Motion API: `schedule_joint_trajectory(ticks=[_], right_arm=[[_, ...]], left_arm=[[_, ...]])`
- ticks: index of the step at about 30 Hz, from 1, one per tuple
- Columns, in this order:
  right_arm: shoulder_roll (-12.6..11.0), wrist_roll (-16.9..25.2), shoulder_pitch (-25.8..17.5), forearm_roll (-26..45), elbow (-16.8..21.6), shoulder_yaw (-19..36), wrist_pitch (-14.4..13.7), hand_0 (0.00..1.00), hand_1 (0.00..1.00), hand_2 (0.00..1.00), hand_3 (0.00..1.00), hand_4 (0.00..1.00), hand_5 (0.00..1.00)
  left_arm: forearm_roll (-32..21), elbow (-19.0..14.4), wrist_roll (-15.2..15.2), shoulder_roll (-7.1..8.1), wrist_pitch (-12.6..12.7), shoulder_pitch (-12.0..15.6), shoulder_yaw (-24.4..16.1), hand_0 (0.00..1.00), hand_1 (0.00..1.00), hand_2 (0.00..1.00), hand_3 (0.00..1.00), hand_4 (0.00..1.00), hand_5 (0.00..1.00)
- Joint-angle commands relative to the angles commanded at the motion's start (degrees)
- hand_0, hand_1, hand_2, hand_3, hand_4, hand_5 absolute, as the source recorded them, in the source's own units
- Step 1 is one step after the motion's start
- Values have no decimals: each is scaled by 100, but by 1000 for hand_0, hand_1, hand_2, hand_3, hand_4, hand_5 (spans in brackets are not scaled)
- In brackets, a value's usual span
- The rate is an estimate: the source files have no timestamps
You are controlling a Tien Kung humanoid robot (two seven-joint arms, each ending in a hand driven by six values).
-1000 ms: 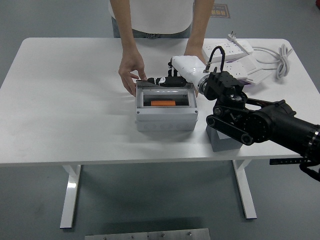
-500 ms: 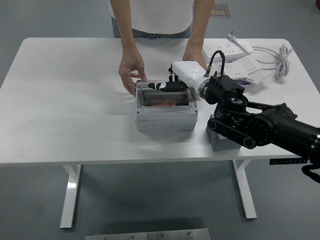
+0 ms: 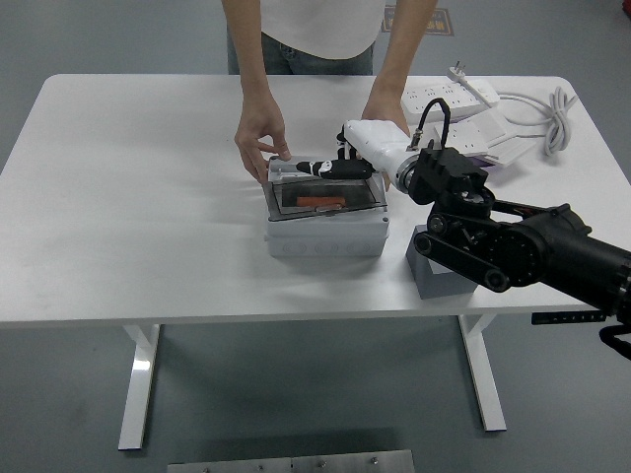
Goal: Fetch the battery,place it into the box,close the lid of the box
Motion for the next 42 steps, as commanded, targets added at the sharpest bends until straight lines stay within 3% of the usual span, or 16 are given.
schedule_joint_trajectory(ticks=[7,11,14,21,25,26,27,31,32,36,37,38,42], right_arm=[[-122,-368,-266,-434,220,668,628,127,250,291,283,998,998],[-245,-311,-604,-654,475,1199,708,127,248,286,283,998,998],[-320,-58,-928,-696,699,1689,546,122,247,282,282,998,998],[-358,899,-1636,-273,969,2921,-315,132,253,297,293,998,998],[-361,1691,-1930,502,882,3595,-868,132,253,297,293,998,998],[-363,1851,-1980,674,862,3696,-952,194,279,336,324,998,998],[-364,2075,-2048,915,836,3827,-1047,194,279,336,324,998,998],[-366,2869,-2306,1774,769,4207,-1064,194,279,336,324,998,998],[-374,3105,-2384,2049,758,4282,-1011,305,336,411,373,998,998],[-414,3818,-2578,2928,645,4491,-932,305,336,411,373,998,998],[-420,3947,-2607,3100,611,4538,-934,305,336,411,373,998,998],[-430,4116,-2642,3341,561,4599,-936,380,355,434,392,998,998],[-457,4628,-2750,4200,356,4815,-813,380,355,434,392,998,998]], left_arm=[[-14,5,-4,-19,-6,19,6,443,648,648,642,792,935],[-38,6,-1,-37,-6,36,16,443,648,646,640,790,936],[-66,5,2,-56,0,55,31,443,648,645,635,790,935],[-133,7,1,-95,22,99,66,443,647,645,635,789,935],[-197,13,-8,-108,36,107,93,443,647,645,635,789,935],[-205,14,-10,-109,37,108,95,443,647,643,635,788,935],[-215,15,-13,-110,37,109,100,443,647,643,635,788,935],[-243,18,-17,-116,30,119,110,443,647,643,635,788,935],[-250,19,-20,-117,29,124,113,443,647,642,635,788,935],[-267,22,-22,-114,18,147,117,443,647,642,635,788,935],[-268,23,-23,-113,17,151,117,443,647,642,635,788,935],[-275,24,-25,-111,18,156,119,445,646,641,635,788,935],[-296,28,-32,-111,24,167,126,445,646,641,635,788,935]])
